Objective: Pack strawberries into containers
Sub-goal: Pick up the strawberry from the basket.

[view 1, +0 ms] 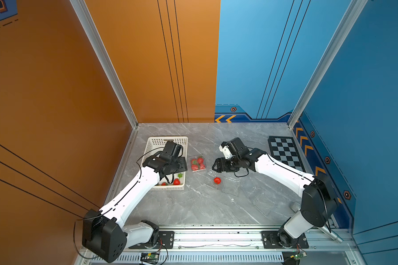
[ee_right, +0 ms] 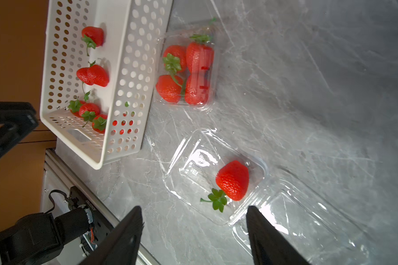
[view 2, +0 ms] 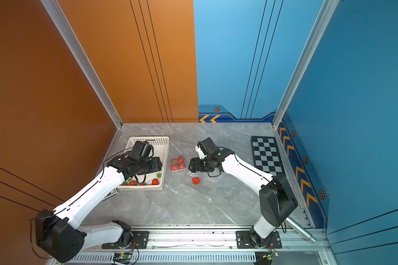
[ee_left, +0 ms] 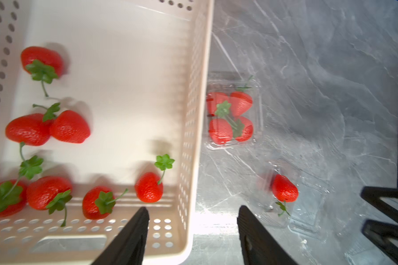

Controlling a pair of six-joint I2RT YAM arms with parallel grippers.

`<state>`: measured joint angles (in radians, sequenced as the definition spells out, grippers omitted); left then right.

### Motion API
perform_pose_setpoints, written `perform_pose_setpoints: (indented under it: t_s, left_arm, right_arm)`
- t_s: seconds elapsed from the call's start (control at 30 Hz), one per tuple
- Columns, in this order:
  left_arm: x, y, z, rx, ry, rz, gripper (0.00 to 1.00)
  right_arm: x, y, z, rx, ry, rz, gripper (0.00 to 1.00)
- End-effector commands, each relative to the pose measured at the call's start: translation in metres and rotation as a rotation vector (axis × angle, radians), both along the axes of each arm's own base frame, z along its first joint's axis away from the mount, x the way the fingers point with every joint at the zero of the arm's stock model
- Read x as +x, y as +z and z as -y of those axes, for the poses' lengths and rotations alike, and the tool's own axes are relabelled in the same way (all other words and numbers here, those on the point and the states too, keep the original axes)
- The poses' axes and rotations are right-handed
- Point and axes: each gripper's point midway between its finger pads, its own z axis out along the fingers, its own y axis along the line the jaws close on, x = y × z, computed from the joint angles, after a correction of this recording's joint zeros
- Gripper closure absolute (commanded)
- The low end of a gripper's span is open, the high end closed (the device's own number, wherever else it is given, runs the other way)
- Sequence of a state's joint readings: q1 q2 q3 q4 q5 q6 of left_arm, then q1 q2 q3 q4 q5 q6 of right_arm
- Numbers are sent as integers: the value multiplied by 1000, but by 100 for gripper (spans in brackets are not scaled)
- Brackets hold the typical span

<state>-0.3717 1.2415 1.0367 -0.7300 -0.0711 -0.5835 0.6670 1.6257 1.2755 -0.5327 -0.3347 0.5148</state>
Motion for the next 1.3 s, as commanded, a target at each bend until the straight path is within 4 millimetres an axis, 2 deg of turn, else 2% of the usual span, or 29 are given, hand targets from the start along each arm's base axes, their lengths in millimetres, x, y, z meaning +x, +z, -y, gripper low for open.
perform_pose_setpoints:
  t_s: [0.0,0.1,0.13,0.27,0.63,1.27]
  left_arm:
    - [-26,-35,-17,16,4,-154,35]
    - [-28,-51,-22,26,-5,-210,36]
    - [-29,-54,-23,37,-8,-220,36]
    - [-29,-70,-26,72,-24,-266,36]
    - [-19,-106,-18,74,-71,-309,36]
    - [-15,-144,-16,109,-101,-386,42]
  right_arm:
    - [0,-2,-4,-33,-15,-11,26]
    - [1,-1,-6,-36,-22,-12,26]
    - [-7,-1,-14,-40,3,-10,26]
    - [-9,1,-20,-42,6,-5,27]
    - [-8,-6,-20,-63,-1,-27,28]
    - [-9,-8,-13,-72,-14,-28,29]
